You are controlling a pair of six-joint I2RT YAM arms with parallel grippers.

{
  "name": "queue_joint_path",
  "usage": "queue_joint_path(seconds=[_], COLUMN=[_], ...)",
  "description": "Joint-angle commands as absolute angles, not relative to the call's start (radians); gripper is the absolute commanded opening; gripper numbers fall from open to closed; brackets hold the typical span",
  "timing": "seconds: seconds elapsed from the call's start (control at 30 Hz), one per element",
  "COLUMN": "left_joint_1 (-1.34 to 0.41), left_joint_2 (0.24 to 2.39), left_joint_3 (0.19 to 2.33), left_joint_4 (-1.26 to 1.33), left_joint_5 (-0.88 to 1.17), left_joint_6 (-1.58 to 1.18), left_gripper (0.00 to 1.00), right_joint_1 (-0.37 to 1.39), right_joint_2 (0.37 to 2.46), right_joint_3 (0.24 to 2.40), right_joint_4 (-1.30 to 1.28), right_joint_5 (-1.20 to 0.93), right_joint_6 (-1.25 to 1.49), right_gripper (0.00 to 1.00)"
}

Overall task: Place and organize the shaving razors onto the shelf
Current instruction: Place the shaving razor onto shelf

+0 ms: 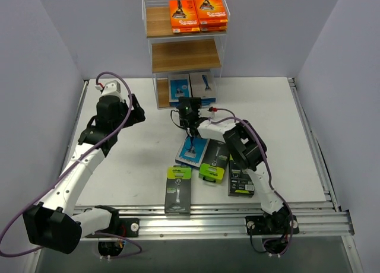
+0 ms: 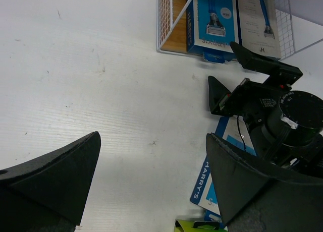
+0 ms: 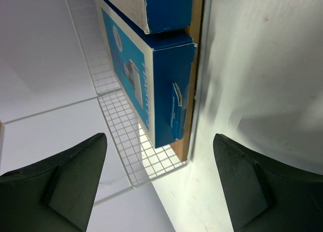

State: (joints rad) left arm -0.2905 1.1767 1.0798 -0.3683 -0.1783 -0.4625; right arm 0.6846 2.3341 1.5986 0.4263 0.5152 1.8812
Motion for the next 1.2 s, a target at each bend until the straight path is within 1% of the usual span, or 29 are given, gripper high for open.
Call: queue_joint_path(seconds=[0.0, 0.1, 0.27, 0.43, 0.57, 0.6, 0.67, 0.73, 0.77, 0.83, 0.93, 1.07, 1.13, 1.17], left_joint_1=[-0.269, -0.258, -0.25, -0.25, -0.259, -0.265, -0.275, -0.298, -0.307, -0.339, -0.386, -0.416, -0.419, -0.419], left_joint_2=[1.177, 1.187, 1.184, 1.181, 1.184, 1.187, 1.19, 1.192, 1.192, 1.192, 1.195, 1.206, 1.21, 1.212], left_joint_3=[1.095, 1.098, 1.094, 1.089, 1.083, 1.086, 1.088, 1.095, 1.095, 1.095, 1.098, 1.135, 1.158, 1.185], left_joint_4=[-0.321, -0.322, -0.31, -0.299, -0.293, -0.293, -0.293, -0.296, -0.295, -0.299, -0.307, -0.347, -0.397, -0.416], left_joint_5=[-0.183, -0.184, -0.186, -0.176, -0.16, -0.156, -0.15, -0.153, -0.161, -0.175, -0.219, -0.238, -0.25, -0.249], left_joint_6=[-0.445, -0.442, -0.428, -0.417, -0.417, -0.416, -0.414, -0.399, -0.394, -0.373, -0.342, -0.334, -0.336, -0.339], left_gripper=[0.94, 0.94, 0.94, 0.94, 0.94, 0.94, 0.94, 0.94, 0.94, 0.94, 0.94, 0.94, 0.94, 0.94], right_joint_1=[0.68, 0.681, 0.629, 0.58, 0.523, 0.505, 0.463, 0.457, 0.457, 0.478, 0.534, 0.607, 0.632, 0.659], right_joint_2=[2.231, 2.155, 1.997, 1.832, 1.753, 1.743, 1.717, 1.68, 1.663, 1.602, 1.502, 1.375, 1.304, 1.284], right_joint_3=[1.533, 1.444, 1.273, 1.149, 1.02, 1.003, 0.976, 0.957, 0.957, 0.948, 0.927, 0.923, 0.911, 0.907], right_joint_4=[0.362, 0.405, 0.518, 0.532, 0.594, 0.612, 0.615, 0.565, 0.528, 0.434, 0.31, 0.131, 0.091, 0.062], right_joint_5=[0.517, 0.543, 0.479, 0.41, 0.278, 0.179, 0.089, 0.01, 0.009, -0.028, -0.002, 0.101, 0.103, 0.088], right_joint_6=[1.815, 1.795, 1.741, 1.602, 1.459, 1.427, 1.356, 1.231, 1.138, 1.051, 0.908, 0.764, 0.717, 0.701], right_gripper=[0.82, 0.83, 0.81, 0.8, 0.79, 0.77, 0.76, 0.74, 0.74, 0.74, 0.73, 0.72, 0.7, 0.66])
